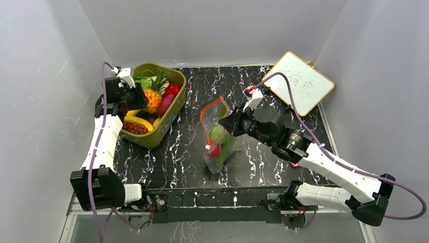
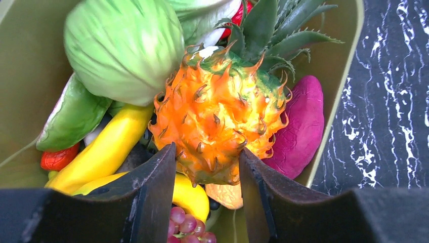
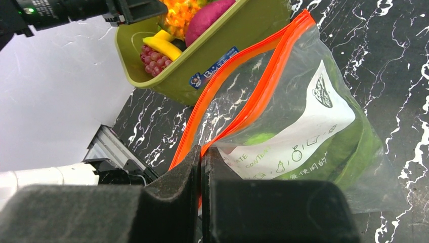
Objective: Place the food in the zip-top bag and seal the zipper
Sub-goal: Place the fake fruit in the bin.
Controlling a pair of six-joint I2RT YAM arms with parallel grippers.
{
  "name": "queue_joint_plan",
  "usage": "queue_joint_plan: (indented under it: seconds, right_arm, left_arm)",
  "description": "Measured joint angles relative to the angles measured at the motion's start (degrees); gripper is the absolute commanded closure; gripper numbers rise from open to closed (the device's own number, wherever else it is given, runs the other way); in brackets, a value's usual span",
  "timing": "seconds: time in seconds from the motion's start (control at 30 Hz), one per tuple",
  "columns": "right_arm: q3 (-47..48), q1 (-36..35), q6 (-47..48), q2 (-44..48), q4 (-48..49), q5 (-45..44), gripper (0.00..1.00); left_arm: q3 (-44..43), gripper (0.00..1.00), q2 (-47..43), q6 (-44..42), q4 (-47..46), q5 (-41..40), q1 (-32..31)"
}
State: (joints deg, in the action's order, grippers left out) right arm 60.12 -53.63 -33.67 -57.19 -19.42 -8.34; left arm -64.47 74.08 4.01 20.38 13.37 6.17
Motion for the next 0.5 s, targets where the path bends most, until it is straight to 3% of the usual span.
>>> queue_joint_plan:
  seconds: [0.5]
  right_arm:
    - [0.00,0.00,-1.84,-1.90,0.37,-0.57,1.00]
  left_arm:
    - [1.25,0.91,-6.29,2.45,-1.99,-0.33,-0.04]
